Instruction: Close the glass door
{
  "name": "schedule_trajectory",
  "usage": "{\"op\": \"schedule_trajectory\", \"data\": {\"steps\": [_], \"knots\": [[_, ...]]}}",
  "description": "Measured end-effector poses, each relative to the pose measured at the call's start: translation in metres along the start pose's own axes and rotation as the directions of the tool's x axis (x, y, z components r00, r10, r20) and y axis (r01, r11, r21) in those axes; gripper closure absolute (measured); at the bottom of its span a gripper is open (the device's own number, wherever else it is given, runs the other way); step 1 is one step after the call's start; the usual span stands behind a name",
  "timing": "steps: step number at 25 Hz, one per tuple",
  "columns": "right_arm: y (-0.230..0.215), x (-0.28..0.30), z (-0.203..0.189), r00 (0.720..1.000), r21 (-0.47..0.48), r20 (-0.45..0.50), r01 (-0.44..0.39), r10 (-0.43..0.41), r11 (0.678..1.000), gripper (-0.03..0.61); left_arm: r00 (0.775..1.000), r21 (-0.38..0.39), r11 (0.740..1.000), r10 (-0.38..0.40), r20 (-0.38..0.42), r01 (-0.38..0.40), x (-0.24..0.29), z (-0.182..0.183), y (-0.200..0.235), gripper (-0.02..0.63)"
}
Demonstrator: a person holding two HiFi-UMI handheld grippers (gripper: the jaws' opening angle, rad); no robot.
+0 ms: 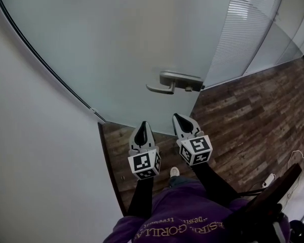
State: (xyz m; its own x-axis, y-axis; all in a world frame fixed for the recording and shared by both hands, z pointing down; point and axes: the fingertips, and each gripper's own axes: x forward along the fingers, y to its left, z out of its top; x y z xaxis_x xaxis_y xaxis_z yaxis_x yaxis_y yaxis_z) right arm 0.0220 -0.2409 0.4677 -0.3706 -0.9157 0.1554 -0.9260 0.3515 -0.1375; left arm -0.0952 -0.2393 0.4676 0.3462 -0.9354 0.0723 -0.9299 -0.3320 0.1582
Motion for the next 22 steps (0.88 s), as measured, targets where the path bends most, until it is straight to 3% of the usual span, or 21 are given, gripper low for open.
{"op": "schedule_trajectory", "data": {"steps": [12, 22], "knots": [[-0.045, -0.003, 0.001, 0.997, 0.019, 0.01, 0.079, -0.079, 0.997, 0.588, 0.998, -0.001, 0.998, -0.057, -0.001, 0.057, 0.035, -0.007, -0.026, 0.614], [-0.039, 0.02, 0.01, 0.994, 0.026, 0.015, 0.108, -0.108, 0.994, 0.588, 0.995, 0.017, 0.995, -0.1, 0.018, 0.1, 0.057, 0.014, -0.008, 0.612]]}}
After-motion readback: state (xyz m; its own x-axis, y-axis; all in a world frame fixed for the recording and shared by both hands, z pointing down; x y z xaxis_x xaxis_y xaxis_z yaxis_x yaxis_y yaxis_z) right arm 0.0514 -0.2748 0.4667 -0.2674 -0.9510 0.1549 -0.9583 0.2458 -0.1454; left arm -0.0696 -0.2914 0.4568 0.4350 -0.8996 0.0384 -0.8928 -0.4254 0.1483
